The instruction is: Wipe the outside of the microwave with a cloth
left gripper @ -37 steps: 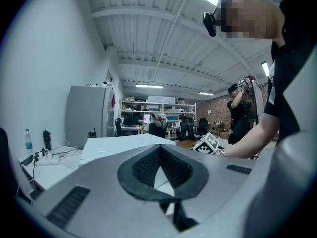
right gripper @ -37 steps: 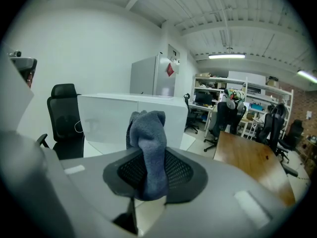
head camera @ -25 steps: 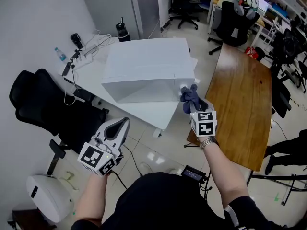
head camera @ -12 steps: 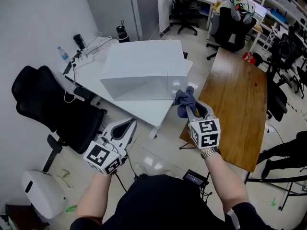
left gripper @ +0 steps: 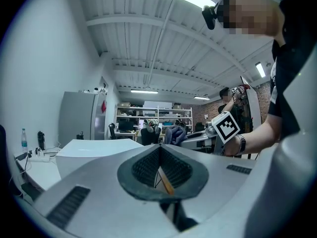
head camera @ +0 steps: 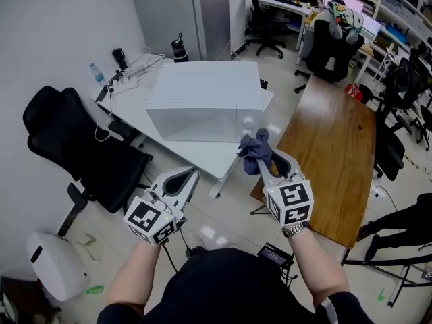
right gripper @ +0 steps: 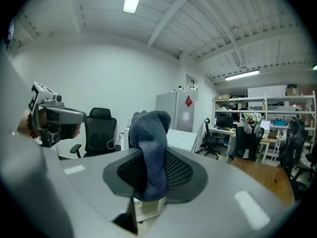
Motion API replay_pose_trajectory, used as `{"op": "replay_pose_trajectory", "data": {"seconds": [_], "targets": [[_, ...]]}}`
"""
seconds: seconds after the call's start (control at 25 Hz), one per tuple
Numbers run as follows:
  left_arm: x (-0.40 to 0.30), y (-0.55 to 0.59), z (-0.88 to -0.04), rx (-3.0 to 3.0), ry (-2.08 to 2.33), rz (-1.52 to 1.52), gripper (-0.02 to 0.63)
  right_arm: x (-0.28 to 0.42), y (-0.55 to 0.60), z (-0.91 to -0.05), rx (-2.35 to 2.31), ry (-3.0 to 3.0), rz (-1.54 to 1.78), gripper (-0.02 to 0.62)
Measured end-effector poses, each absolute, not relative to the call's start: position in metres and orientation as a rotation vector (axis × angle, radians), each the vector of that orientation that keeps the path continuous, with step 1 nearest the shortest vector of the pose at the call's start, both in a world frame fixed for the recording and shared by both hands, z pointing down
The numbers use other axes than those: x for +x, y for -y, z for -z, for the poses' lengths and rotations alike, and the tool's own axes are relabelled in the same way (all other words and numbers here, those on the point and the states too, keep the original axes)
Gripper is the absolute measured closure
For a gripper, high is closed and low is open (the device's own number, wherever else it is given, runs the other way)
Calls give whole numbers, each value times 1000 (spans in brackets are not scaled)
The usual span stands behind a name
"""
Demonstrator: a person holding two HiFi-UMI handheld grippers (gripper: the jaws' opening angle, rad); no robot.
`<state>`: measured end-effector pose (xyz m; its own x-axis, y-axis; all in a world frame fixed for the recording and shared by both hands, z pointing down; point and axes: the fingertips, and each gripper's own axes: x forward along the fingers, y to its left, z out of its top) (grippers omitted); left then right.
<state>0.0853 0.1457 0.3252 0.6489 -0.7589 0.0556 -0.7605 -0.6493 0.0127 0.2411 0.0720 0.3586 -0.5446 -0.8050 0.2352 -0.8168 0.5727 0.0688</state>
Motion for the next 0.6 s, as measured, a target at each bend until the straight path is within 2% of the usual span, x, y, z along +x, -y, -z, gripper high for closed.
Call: {"op": "replay_pose_trajectory", "data": {"seconds": [0.6], "targets": [[88,-153,-327,2809,1317,-72,601,218,-97,-349,1252,2627,-39,496]]}}
